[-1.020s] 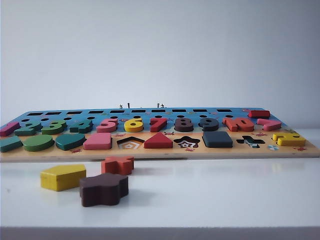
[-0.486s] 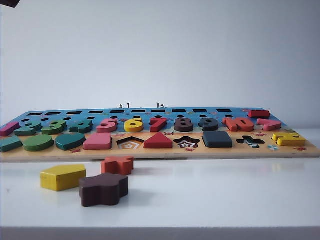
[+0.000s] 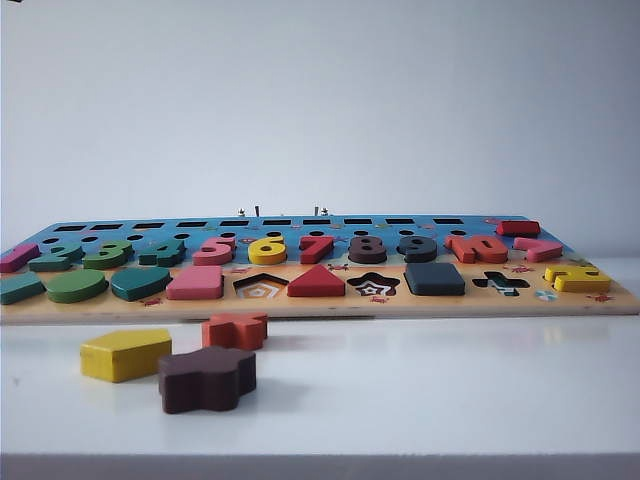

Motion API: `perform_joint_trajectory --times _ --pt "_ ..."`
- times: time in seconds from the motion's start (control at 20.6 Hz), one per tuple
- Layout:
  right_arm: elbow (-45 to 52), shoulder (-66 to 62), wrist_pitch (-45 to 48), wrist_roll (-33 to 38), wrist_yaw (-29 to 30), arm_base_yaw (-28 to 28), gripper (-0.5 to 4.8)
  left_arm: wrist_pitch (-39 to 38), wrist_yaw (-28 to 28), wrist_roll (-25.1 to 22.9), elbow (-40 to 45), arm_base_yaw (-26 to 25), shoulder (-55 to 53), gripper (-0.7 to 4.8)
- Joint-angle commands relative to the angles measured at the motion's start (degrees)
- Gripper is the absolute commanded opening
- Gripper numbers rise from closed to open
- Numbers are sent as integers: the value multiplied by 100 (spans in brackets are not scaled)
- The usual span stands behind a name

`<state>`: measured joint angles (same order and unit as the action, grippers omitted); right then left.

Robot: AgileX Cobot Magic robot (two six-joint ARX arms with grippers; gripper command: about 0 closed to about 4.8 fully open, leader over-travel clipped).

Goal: Insert the cube into the slot.

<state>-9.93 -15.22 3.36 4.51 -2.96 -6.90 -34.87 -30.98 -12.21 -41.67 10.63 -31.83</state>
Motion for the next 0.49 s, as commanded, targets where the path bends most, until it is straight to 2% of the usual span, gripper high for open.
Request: perform_joint_trajectory --times 0.05,0.24,0.49 --pt "114 107 131 153 -33 11 -4 520 236 -26 278 -103 354 17" --pt "365 306 354 195 -28 11 -4 723 299 -26 754 -361 1049 17" --pt "562 382 393 192 -33 11 -5 826 671 -24 1364 -625 1930 17"
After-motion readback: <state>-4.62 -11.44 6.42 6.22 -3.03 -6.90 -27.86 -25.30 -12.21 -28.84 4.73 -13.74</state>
